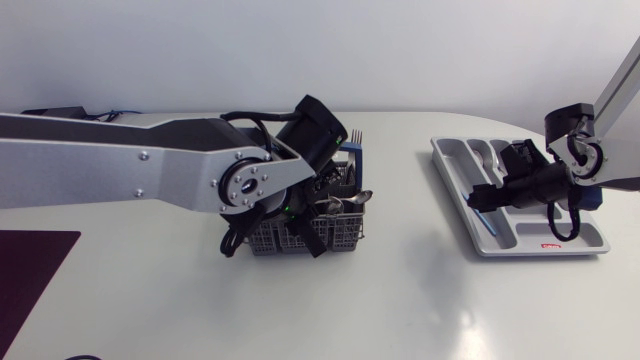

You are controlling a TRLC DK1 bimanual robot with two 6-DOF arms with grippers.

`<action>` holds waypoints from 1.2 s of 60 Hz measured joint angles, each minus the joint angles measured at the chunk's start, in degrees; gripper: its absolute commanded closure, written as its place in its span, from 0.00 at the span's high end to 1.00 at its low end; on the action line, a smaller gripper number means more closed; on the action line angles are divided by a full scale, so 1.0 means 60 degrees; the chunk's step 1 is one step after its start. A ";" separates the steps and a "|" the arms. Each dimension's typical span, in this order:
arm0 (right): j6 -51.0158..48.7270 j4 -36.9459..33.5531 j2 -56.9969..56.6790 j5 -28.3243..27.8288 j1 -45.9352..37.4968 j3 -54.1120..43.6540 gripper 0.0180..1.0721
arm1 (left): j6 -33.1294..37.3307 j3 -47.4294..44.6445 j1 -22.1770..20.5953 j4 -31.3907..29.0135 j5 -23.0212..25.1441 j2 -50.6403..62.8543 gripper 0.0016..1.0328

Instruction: Unload the cutlery basket into the drawer organizer.

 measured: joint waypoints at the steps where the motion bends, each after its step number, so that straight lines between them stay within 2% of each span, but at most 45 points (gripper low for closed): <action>1: 0.0004 0.0004 -0.0040 0.0000 0.0000 -0.0018 0.71 | 0.0000 0.0000 0.0000 0.0000 -0.0004 -0.0004 0.04; 14: 0.0000 -0.0004 -0.0426 0.0000 0.0193 -0.0302 0.71 | 0.0098 -0.0040 -0.0047 0.0066 -0.0270 -0.0550 0.04; 28: 0.0004 -0.0044 -0.1195 0.0000 0.0623 -0.0718 0.71 | 0.0820 -0.0240 -0.0120 0.0270 -0.0761 -0.1872 0.04; 43: 0.0000 -0.0503 -0.3417 -0.0375 0.1446 -0.1355 0.71 | 0.1038 -0.0448 -0.0313 0.0667 -0.0809 -0.3326 0.03; 57: 0.0004 -0.1319 -0.6062 -0.0586 0.2867 -0.1472 0.71 | 0.0153 -0.0189 -0.0189 0.0597 0.0994 -0.4044 0.03; 72: 0.0233 -0.1763 -0.7304 -0.0583 0.4656 -0.1479 0.70 | -0.1479 0.1162 0.0127 -0.0390 0.3381 -0.2779 0.03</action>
